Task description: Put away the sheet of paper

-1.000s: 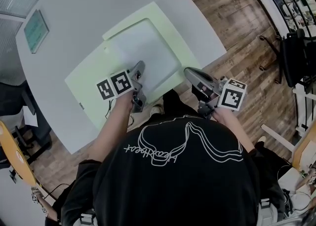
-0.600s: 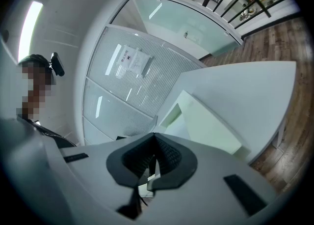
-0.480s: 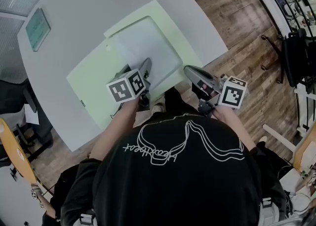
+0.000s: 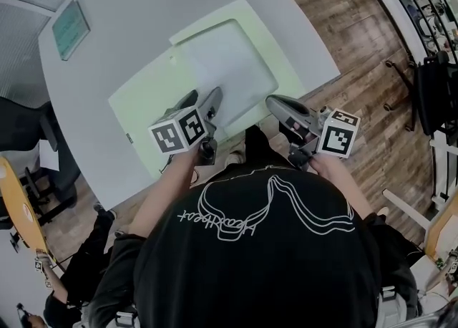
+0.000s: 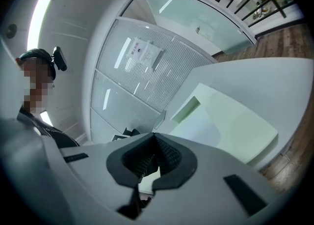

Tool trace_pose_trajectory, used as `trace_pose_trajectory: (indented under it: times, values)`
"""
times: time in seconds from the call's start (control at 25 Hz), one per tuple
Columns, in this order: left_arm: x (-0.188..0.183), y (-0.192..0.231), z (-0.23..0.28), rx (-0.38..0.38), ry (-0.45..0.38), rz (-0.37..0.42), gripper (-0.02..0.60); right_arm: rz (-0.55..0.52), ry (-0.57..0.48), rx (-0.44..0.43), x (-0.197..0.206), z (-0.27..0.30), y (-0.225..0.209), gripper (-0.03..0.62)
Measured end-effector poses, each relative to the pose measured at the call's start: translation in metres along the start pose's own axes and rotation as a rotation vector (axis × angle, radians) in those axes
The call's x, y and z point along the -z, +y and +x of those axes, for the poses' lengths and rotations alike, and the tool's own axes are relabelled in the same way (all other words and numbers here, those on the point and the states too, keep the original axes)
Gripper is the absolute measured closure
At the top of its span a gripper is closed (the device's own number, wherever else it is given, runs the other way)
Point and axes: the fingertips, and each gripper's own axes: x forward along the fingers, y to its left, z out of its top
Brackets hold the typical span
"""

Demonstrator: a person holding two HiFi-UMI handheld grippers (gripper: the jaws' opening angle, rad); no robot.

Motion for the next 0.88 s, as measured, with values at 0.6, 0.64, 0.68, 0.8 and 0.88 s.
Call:
trace_pose_trajectory:
  times: [0.6,0.64,0.68,0.8,0.88]
  values:
    - [-0.032,-0.056,-0.145,0.365,-0.157,0.196,0.477,-0.293,0.001,-0.078,0.017,0.014,0.099,0.585]
    - [-0.035,-0.06,-0.155,0.394,-0.174,0.195,0.525,-0.324,0.006,-0.084,0.019,0.015,0.108,0.585]
    - [-0.037,-0.065,-0.164,0.426,-0.189,0.194,0.534,-0.348,0.008,-0.09,0.021,0.016,0.116,0.585]
    - [-0.036,-0.077,-0.191,0.524,-0.219,0.212,0.552,-0.375,-0.009,-0.112,0.028,0.019,0.139,0.585]
    - [-0.028,-0.085,-0.207,0.556,-0.229,0.252,0.562,-0.391,-0.017,-0.123,0.036,0.016,0.152,0.585]
